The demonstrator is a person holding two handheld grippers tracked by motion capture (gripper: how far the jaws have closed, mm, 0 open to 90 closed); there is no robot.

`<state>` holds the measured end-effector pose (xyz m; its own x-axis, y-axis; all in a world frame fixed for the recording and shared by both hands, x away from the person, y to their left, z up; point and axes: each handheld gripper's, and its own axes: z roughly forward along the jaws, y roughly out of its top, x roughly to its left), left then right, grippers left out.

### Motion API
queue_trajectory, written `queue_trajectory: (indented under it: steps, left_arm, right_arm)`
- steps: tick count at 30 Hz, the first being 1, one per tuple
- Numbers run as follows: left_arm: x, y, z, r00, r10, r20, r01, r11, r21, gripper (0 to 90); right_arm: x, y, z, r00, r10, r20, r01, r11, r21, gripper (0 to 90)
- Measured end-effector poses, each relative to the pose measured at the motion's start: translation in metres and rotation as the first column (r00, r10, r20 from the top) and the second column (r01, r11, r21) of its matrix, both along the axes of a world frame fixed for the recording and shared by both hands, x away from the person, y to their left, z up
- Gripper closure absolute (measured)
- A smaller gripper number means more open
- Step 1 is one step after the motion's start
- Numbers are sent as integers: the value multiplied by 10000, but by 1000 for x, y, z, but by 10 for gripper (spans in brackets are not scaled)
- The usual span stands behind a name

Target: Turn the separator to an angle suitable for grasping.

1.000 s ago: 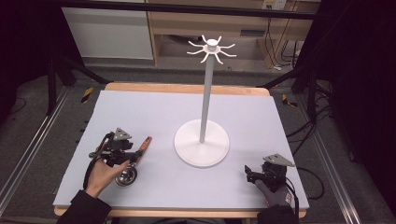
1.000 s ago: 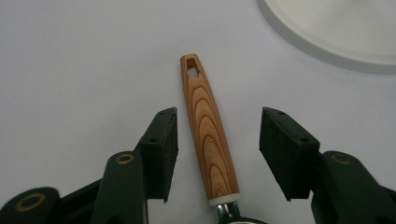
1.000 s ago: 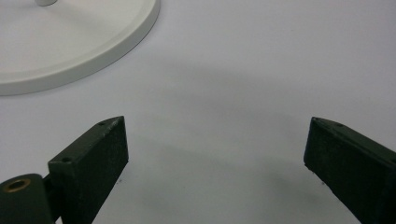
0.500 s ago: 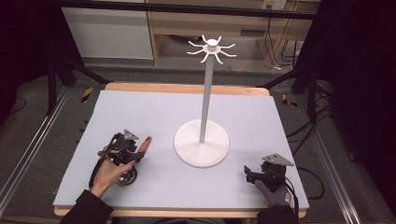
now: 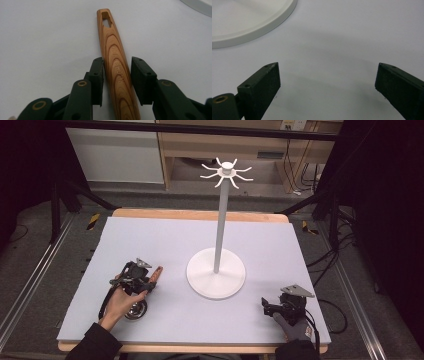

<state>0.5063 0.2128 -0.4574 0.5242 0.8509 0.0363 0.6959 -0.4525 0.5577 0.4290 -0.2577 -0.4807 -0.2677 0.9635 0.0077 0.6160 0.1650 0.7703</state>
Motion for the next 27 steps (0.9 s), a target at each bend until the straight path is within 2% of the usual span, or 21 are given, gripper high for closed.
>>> queue_trajectory:
  steps: [8, 12, 16, 17, 24, 27]
  left_arm:
    - [3, 0, -2, 9996, 22, -285, -23, 10000, -38, 609]
    - [3, -2, -2, 9997, 44, -238, -43, 10000, 72, 609]
    - [3, -4, -1, 9988, 326, -366, -326, 9995, 3, 649]
    - [3, -4, -1, 9988, 326, -366, -326, 9995, 3, 673]
    - [3, 0, -1, 9993, 32, -374, -32, 10000, -9, 679]
    - [2, 3, 0, 9990, 23, -444, -33, 9997, -234, 685]
  right_arm:
    - [1, 0, -1, 10000, -57, -78, 57, 10000, 8, 65]
    - [1, 0, -1, 9999, -88, -124, 88, 10000, 26, 64]
    - [1, 0, -1, 9998, -77, -186, 78, 10000, 53, 63]
    - [1, 0, -1, 9997, -104, -205, 104, 9999, 16, 63]
    - [1, -1, -1, 9998, -81, -176, 81, 10000, 8, 63]
    - [1, -1, -1, 9998, -109, -177, 110, 9999, 67, 63]
